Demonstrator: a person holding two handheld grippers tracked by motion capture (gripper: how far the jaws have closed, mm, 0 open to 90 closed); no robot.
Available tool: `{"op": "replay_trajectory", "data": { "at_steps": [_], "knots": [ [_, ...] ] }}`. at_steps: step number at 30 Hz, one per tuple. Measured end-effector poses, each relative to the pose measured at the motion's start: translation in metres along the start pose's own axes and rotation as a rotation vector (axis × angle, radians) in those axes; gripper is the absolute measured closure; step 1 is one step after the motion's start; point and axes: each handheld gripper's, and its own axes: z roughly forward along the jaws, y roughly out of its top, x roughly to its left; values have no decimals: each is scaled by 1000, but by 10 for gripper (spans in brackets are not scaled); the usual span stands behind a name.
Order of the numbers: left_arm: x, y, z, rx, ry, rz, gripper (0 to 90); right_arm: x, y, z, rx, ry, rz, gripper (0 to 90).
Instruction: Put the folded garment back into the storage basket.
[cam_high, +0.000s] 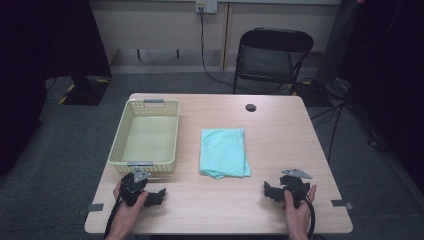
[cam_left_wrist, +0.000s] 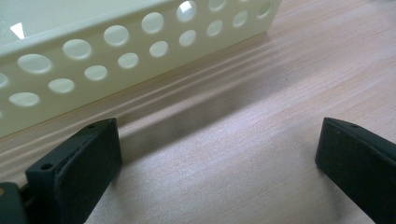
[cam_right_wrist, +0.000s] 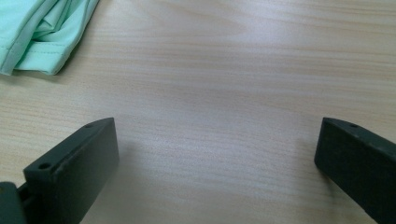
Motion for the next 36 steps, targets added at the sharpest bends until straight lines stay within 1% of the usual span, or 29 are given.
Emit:
{"op": "replay_trajectory", "data": {
  "at_steps": [8, 14, 16, 18, 20, 23, 25, 27, 29, 36],
  "knots": [
    [0, 1, 0, 13, -2, 1, 0, 0, 0, 0, 0, -1, 0, 0],
    [0, 3, -1, 35, 2, -5, 0, 0, 0, 0, 0, -2, 1, 0],
    [2, 3, -2, 43, 17, -13, 3, 0, 0, 0, 0, -2, 1, 0],
    [3, 2, -3, 44, 14, -13, 4, 0, 0, 0, 0, -2, 1, 0],
    [3, 2, -4, 39, 16, -23, 17, 0, 0, 0, 0, -2, 1, 0],
    [4, 2, -5, 36, -1, -26, 21, 0, 0, 0, 0, -2, 1, 0],
    [4, 2, -6, 45, 9, -28, 28, 0, 0, 0, 0, -2, 1, 0],
    [4, 1, -9, 36, 10, -32, 51, 0, 0, 0, 0, -2, 1, 0],
    [3, 1, -12, 33, 29, -29, 55, 0, 0, 0, 0, -2, 2, 0],
    [-2, 0, -21, 3, 18, -16, 47, 0, 0, 0, 0, -2, 1, 0]
  ]
}}
